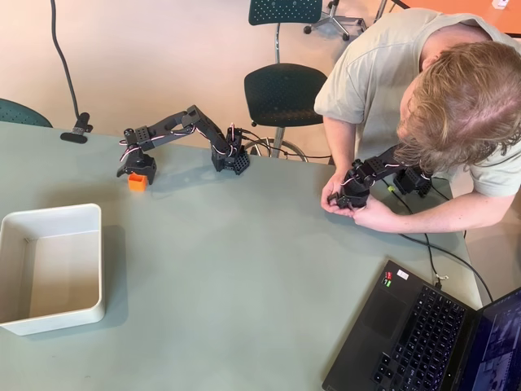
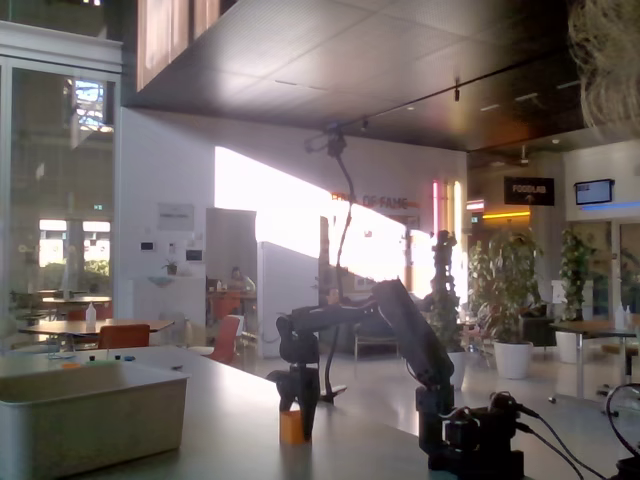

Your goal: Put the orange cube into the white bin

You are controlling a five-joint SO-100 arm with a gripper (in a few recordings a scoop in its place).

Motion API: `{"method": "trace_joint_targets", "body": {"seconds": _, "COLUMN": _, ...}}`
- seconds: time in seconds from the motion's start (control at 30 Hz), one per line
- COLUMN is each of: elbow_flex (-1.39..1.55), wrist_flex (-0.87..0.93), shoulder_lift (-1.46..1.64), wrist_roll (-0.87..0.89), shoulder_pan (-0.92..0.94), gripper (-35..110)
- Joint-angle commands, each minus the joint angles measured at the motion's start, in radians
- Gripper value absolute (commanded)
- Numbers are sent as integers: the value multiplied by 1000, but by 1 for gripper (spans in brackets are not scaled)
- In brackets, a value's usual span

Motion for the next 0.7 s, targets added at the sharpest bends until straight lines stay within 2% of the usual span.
{"method": "trace_joint_targets", "body": {"seconds": 0.0, "elbow_flex": -37, "wrist_flex": -6, "shoulder_lift": 26, "wrist_roll": 0, "shoulder_pan": 6, "gripper": 60}}
{"method": "trace_joint_targets", "body": {"seconds": 0.37, "elbow_flex": -37, "wrist_flex": -6, "shoulder_lift": 26, "wrist_roll": 0, "shoulder_pan": 12, "gripper": 59}}
{"method": "trace_joint_targets", "body": {"seconds": 0.67, "elbow_flex": -38, "wrist_flex": -6, "shoulder_lift": 34, "wrist_roll": -2, "shoulder_pan": 9, "gripper": 48}}
